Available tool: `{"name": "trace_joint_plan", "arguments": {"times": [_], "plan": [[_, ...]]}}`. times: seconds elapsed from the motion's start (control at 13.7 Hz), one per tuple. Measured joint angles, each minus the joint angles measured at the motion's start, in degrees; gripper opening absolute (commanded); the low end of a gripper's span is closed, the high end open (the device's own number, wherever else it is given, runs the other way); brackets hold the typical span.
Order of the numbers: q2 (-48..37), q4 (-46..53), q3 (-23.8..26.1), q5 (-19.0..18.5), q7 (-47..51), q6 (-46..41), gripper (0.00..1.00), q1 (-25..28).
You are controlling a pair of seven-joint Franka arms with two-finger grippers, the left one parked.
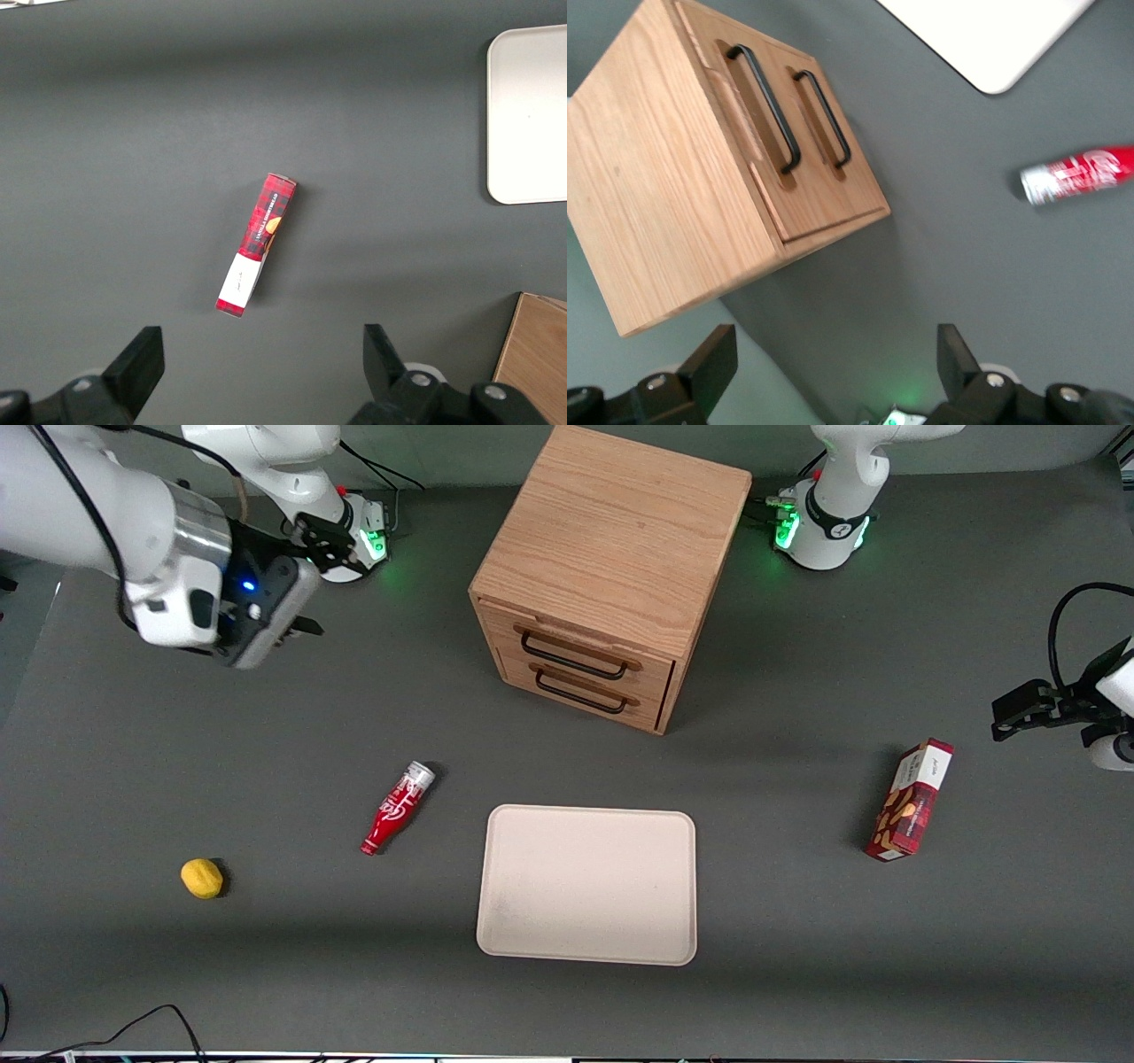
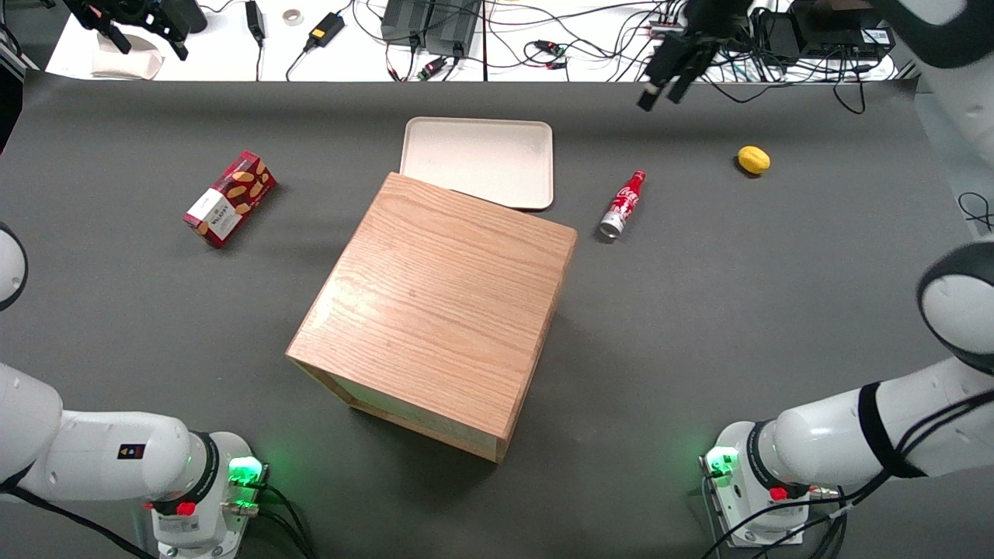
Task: Open upper drawer
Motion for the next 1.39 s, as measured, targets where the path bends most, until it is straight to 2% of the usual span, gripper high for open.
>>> {"name": "trace_joint_plan", "arguments": {"times": [0.37, 0.66, 1.1, 1.39], "plan": [[7.71, 1.87, 6.8, -0.73, -0.48, 4.9, 1.0, 0.19], [12.32, 0.83, 12.14, -5.32, -1.22, 12.29, 1.0, 1.37], [21.73, -0.45, 15.81, -11.0, -1.18, 28.06, 1.0, 4.07], [25.93, -1.25, 16.32, -12.33, -0.75, 31.98, 1.0, 5.93]]}}
